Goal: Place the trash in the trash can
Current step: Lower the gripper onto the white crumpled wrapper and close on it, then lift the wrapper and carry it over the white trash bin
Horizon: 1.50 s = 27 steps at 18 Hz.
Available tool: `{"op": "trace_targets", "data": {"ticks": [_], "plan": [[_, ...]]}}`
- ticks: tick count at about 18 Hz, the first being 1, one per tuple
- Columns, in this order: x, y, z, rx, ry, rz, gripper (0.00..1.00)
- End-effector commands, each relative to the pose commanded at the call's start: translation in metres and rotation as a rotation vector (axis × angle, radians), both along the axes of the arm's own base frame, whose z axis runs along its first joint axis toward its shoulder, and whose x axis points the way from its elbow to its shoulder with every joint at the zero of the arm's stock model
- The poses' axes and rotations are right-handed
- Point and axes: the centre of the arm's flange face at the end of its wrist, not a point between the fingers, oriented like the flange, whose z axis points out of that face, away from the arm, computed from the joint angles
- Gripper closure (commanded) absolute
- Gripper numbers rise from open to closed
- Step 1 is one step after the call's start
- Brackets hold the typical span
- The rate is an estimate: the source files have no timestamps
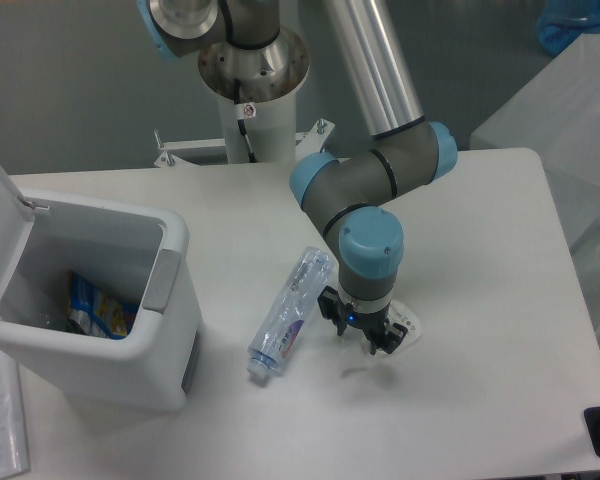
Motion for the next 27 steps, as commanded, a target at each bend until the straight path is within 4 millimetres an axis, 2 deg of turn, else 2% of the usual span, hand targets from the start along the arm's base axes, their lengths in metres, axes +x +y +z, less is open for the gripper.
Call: {"op": "trace_targets", "data": {"ticks": [3,5,9,13,15,22,25,27], "plan": [[-0.001,0.002,0.004,0.013,-0.001,0.0,1.0],[-0.002,0.002,0.015,0.032,0.007,0.013,1.0],[-0.011,0.015,0.068,0.162,0.023,0.12,1.0],[-0.013,0.032,0.114,0.351,-0.062,0.234,1.0],[-0.004,0.035,0.137,0.43,-0.106,0.234,1.0],[0.053,0.034,0.249,0.73,-0.286,0.205,1.0],[0.075,0.027,0.289,0.808,-0.32,0.175,1.0],[0.086,0.022,0.307,0.835,-0.321,0.166,1.0]]}}
